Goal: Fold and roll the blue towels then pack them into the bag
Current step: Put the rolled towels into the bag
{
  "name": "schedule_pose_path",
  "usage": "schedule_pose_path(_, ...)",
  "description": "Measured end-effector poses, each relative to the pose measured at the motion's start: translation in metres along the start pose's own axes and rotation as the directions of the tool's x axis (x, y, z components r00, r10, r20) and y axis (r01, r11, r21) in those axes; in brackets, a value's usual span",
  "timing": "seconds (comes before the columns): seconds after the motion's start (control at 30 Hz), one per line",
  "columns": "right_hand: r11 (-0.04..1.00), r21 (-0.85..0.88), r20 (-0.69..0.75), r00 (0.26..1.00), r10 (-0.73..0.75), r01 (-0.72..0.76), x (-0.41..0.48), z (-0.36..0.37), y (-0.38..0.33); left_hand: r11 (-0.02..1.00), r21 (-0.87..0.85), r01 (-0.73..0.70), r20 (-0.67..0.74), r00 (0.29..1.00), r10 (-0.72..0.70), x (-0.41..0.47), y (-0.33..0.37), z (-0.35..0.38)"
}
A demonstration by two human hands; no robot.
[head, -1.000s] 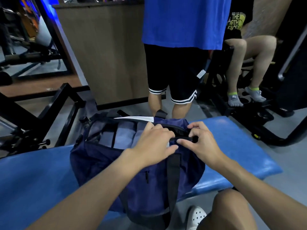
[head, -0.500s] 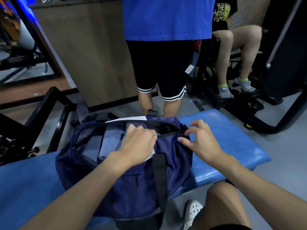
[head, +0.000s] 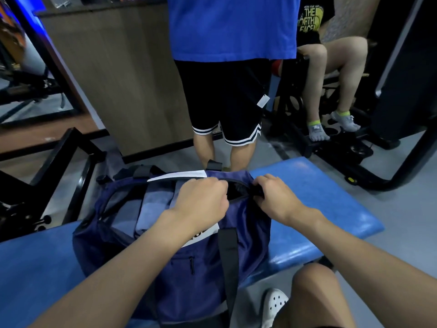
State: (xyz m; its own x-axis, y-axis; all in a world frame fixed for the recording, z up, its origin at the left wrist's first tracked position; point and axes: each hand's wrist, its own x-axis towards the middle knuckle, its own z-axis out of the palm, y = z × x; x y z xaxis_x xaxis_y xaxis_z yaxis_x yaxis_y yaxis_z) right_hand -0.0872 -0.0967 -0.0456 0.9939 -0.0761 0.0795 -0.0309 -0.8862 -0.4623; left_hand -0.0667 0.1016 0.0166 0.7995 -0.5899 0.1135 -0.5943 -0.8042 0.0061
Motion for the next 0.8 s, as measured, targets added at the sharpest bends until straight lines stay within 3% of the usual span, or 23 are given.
schedule_pose_path(0.1, 0.998, -0.047, -0.023, 0.999, -0.035, 0.034, 0.002, -0.001, 0.001, 0.995, -0.069, -0.067, -0.083, 0.995, 0.061, 0.013, 0.014, -0.003)
schedule_pose_path(0.17, 0.997, 0.006, -0.089, 0.993, -0.074, 0.075, 0.000, -0.001, 0.002, 0.985, -0.118, -0.124, -0.092, 0.989, 0.114, 0.026, 0.022, 0.000)
schedule_pose_path(0.27, 0.981, 0.150, -0.160, 0.982, -0.099, 0.124, -0.003, -0.003, 0.004, 0.986, -0.035, -0.160, -0.046, 0.986, 0.159, 0.047, 0.031, 0.008)
schedule_pose_path(0.33, 0.957, 0.264, -0.188, 0.979, -0.073, 0.122, -0.005, -0.005, 0.003, 0.990, -0.026, -0.140, -0.003, 0.990, 0.140, 0.058, 0.035, 0.013)
schedule_pose_path(0.53, 0.903, 0.409, -0.247, 0.969, -0.035, 0.136, -0.007, -0.004, 0.010, 0.925, -0.379, -0.017, 0.043, 0.998, 0.037, 0.069, 0.030, 0.016)
schedule_pose_path(0.8, 0.898, 0.412, -0.272, 0.961, -0.042, 0.156, -0.005, -0.005, 0.010, 0.910, -0.410, 0.059, -0.020, 0.997, -0.074, 0.062, 0.034, 0.013)
